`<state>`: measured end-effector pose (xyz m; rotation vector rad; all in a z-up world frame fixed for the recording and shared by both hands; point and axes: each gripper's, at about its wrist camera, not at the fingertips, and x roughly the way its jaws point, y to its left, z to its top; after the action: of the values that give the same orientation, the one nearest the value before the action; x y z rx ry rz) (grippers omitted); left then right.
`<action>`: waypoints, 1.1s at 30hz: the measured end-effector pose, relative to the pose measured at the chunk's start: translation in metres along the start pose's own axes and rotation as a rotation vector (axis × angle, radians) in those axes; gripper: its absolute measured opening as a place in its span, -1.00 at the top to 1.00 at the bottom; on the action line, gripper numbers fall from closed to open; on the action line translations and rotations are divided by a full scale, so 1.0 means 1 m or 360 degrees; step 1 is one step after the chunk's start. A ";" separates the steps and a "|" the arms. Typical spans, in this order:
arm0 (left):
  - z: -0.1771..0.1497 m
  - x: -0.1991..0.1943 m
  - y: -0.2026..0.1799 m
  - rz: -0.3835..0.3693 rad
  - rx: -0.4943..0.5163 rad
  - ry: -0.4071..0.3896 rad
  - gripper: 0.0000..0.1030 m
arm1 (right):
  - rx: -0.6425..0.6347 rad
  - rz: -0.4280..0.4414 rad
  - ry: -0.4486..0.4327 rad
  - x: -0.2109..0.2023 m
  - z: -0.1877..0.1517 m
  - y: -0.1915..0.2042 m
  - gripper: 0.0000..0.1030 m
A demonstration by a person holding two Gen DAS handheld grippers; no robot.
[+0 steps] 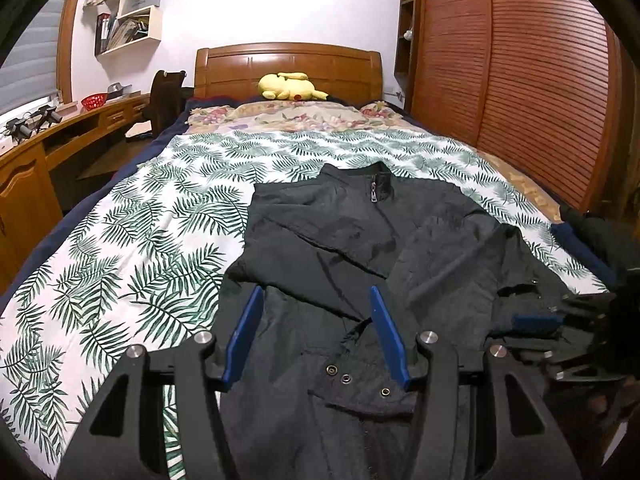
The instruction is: Fold large clothes
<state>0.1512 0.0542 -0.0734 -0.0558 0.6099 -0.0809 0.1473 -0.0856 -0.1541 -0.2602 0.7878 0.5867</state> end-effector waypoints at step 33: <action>-0.058 -0.028 -0.003 0.0094 0.0082 0.0198 -0.05 | 0.0351 -0.0395 0.0059 -0.082 -0.112 -0.127 -0.01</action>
<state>0.0946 0.0521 -0.1045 0.0172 0.7331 -0.0431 0.1101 -0.2686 -0.1704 -0.1630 0.8341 0.2592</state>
